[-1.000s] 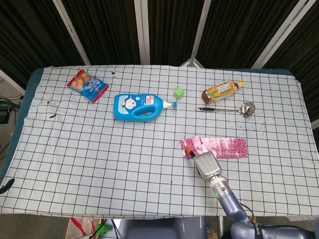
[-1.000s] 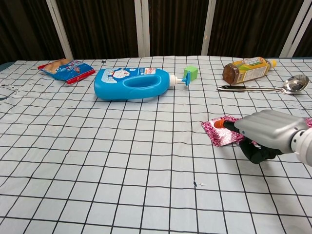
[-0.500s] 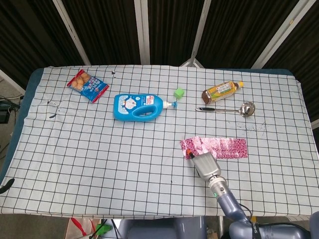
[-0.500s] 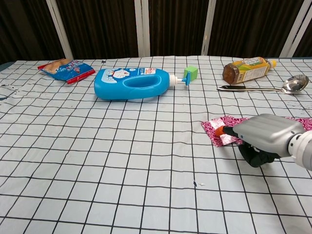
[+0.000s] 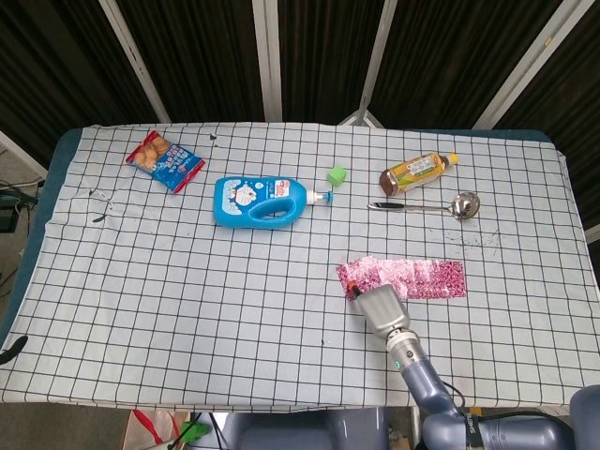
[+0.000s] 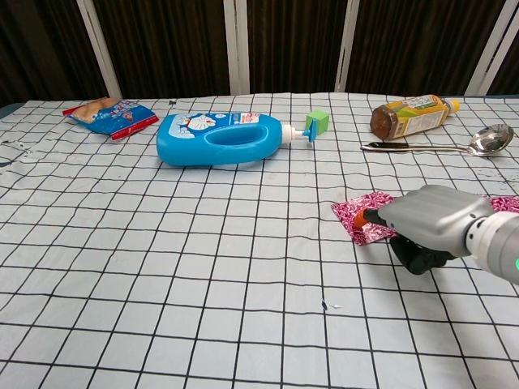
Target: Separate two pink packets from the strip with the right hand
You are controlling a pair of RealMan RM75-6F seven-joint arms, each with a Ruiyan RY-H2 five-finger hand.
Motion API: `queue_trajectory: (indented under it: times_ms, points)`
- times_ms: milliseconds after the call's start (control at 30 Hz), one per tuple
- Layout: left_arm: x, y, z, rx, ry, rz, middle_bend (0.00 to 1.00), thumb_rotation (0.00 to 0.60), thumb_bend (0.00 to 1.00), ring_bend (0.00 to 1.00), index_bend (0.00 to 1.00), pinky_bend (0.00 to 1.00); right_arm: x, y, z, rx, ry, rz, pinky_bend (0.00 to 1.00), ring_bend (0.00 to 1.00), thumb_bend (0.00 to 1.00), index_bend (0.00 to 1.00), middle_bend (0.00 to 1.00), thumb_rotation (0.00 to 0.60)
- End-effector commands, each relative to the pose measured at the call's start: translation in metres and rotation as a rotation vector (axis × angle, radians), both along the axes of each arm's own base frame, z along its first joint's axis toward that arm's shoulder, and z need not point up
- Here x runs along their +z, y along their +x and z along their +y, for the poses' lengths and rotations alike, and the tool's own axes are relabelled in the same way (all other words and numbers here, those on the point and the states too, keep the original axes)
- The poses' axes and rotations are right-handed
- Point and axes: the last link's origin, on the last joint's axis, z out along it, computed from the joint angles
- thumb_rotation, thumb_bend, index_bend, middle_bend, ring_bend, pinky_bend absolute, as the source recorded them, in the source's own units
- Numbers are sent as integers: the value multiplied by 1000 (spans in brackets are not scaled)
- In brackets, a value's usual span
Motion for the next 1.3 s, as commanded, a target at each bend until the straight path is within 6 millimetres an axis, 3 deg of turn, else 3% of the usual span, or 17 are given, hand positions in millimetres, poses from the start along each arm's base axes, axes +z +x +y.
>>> queue_trajectory:
  times_ms: [33,767,1033,1300]
  points:
    - [0,0,0,0,2,-1,0,600,275,0,136,84,-2,5,2,5,10,11,711,881,818,187,851,600]
    - [2,-1,0,-2,-2,-8,0,600,275,0,136,84,-20,47,17,76,61,22,711,881,818,188,851,600]
    - [2,-1,0,-1,-3,-9,0,600,275,0,136,84,-6,54,11,72,8,-9,711,883,818,189,851,600]
    - [1,-1,0,0,-5,-4,0,600,275,0,136,84,14,39,1,36,-43,1,711,884,818,188,852,600]
